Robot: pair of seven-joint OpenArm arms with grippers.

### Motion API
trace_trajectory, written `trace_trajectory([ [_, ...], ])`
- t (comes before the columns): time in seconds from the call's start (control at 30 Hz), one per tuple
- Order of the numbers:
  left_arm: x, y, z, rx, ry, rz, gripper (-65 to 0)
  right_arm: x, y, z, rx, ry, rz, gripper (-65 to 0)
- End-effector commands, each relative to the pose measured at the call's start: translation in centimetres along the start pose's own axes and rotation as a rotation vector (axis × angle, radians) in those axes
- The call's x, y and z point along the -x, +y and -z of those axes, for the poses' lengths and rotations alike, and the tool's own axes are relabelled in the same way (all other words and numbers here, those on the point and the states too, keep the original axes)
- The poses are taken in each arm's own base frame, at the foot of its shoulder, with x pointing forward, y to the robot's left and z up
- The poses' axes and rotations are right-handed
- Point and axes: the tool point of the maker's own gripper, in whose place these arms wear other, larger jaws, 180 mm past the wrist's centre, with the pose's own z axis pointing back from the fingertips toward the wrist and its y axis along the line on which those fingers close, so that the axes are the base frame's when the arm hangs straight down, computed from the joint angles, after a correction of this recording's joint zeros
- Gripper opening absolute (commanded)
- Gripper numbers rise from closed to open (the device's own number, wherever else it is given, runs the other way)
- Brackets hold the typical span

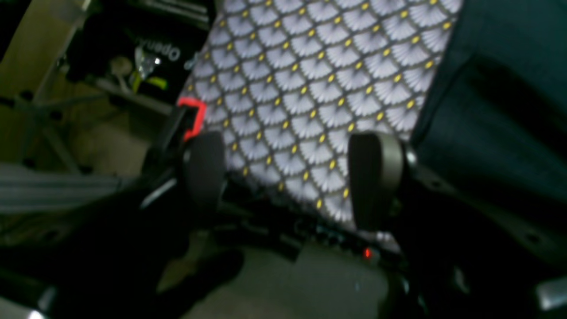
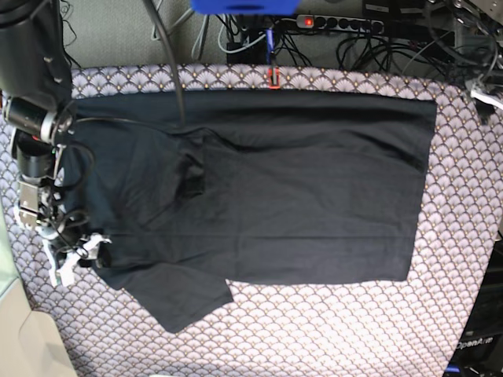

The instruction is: Fold the T-shirt properly

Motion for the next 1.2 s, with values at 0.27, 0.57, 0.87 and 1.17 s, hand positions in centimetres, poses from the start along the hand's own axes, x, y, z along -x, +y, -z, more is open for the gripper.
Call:
trace_trajectory([
  [0.27,-1.4,0.3,-0.4,-0.008,-0.053,0.005,-22.2,-3.5,-3.3,-1.8,0.055,-0.11,-0.02,-31.9],
  [0.57,-0.6,0.5,-0.6,-0.012,-0.033,0.012,-22.2,-0.3,-3.2,-2.3,0.056,-0.097,-0.006,-31.9],
  [0.87,-0.3,0.6,-0.7,-0.013,-0.024,0.016,-22.2,-0.3,-3.2,-2.4,0.058,-0.11,-0.002,-31.9],
  [1.17,0.4,0.7,-0.9,-0.013,-0.006,0.023,-22.2,2.0,-3.1,-2.6,0.056,-0.067,0.006,-31.9],
])
